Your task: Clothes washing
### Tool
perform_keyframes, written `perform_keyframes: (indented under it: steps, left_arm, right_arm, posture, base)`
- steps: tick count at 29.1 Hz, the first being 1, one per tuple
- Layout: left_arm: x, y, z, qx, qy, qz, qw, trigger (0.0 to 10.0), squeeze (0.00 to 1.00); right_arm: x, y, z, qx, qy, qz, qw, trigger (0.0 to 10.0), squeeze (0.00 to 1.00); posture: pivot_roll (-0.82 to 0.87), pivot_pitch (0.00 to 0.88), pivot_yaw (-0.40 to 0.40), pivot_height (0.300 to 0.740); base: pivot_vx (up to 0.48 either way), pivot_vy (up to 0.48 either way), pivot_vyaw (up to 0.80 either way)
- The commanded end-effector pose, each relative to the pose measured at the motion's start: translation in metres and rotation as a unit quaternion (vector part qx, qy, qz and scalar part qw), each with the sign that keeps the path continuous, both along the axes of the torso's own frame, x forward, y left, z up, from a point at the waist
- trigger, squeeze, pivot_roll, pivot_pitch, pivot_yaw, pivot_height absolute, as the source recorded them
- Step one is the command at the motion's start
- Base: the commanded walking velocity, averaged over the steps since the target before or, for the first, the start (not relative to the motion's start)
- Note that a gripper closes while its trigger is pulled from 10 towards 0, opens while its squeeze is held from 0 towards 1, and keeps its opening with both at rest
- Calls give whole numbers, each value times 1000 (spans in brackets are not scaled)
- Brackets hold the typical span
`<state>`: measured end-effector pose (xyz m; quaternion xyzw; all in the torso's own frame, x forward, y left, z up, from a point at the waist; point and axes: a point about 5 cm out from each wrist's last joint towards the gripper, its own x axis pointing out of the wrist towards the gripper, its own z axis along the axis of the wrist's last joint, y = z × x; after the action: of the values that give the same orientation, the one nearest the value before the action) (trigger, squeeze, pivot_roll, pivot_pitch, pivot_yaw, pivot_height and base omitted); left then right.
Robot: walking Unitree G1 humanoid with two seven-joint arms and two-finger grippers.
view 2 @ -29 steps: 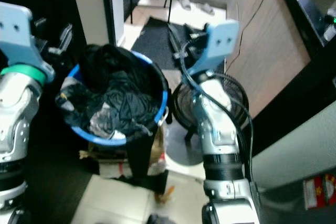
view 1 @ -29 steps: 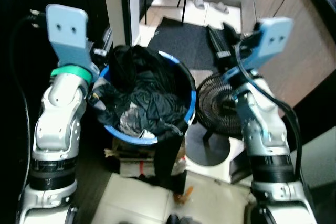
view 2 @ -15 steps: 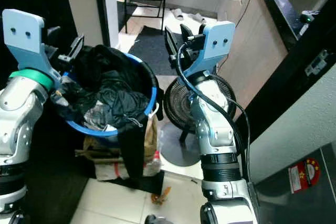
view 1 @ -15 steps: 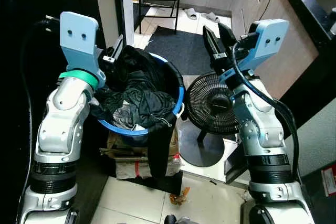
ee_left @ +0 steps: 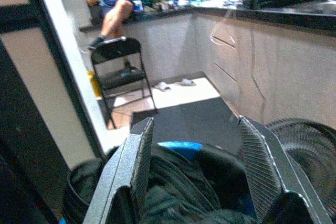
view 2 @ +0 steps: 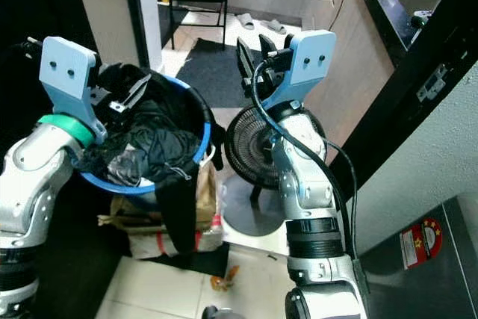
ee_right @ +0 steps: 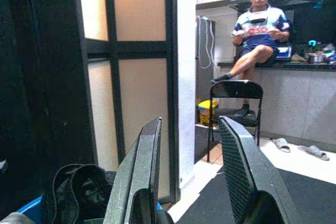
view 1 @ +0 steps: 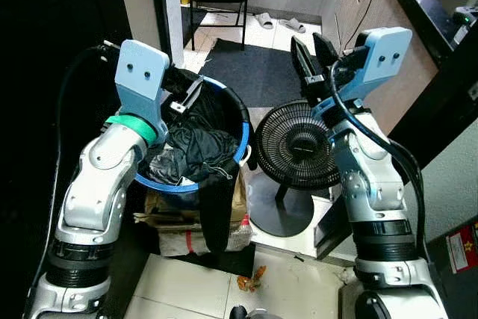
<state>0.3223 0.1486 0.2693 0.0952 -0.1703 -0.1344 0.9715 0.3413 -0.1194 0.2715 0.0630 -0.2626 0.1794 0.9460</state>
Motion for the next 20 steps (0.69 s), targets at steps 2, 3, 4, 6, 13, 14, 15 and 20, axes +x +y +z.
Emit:
perform_keyframes:
  steps: [2, 3, 4, 6, 13, 14, 15, 20]
  left_arm:
    - [3, 4, 3, -4, -12, 20, 1000, 10000, 0]
    - [3, 4, 3, -4, -12, 20, 1000, 10000, 0]
    - [3, 6, 4, -6, -14, 23, 1000, 10000, 0]
    - [3, 6, 4, -6, -15, 24, 1000, 10000, 0]
    - [1, 7, 4, -6, -14, 24, 1000, 10000, 0]
    - [1, 7, 4, -6, -14, 24, 1000, 10000, 0]
    - [1, 8, 4, -6, -15, 25, 1000, 10000, 0]
    - [2, 8, 3, -7, -15, 28, 999, 10000, 0]
  right_arm:
    - [0, -3, -2, -5, 1, -7, 1000, 10000, 0]
    - [0, -3, -2, -5, 1, -7, 1000, 10000, 0]
    - [0, -4, -2, -5, 0, -8, 1000, 10000, 0]
    - [0, -4, -2, -5, 0, -9, 1000, 10000, 0]
    - [0, -3, -2, -6, 1, -7, 1000, 10000, 0]
    - [0, -3, -2, -6, 1, -7, 1000, 10000, 0]
    - [0, -3, -2, -7, 1, -7, 1000, 10000, 0]
    - [0, -3, -2, -7, 1, -7, 1000, 10000, 0]
  posture:
    - [53, 31, -22, 740]
    - [53, 31, -22, 740]
    - [53, 33, -21, 740]
    - [54, 34, -22, 740]
    - [56, 38, -25, 740]
    - [56, 38, -25, 740]
    - [55, 38, -24, 740]
    - [55, 38, -24, 740]
  base:
    - [461, 0, 0]
    - [461, 0, 0]
    - [461, 0, 0]
    - [461, 0, 0]
    - [461, 0, 0]
    - [461, 0, 0]
    - [461, 0, 0]
    - [461, 0, 0]
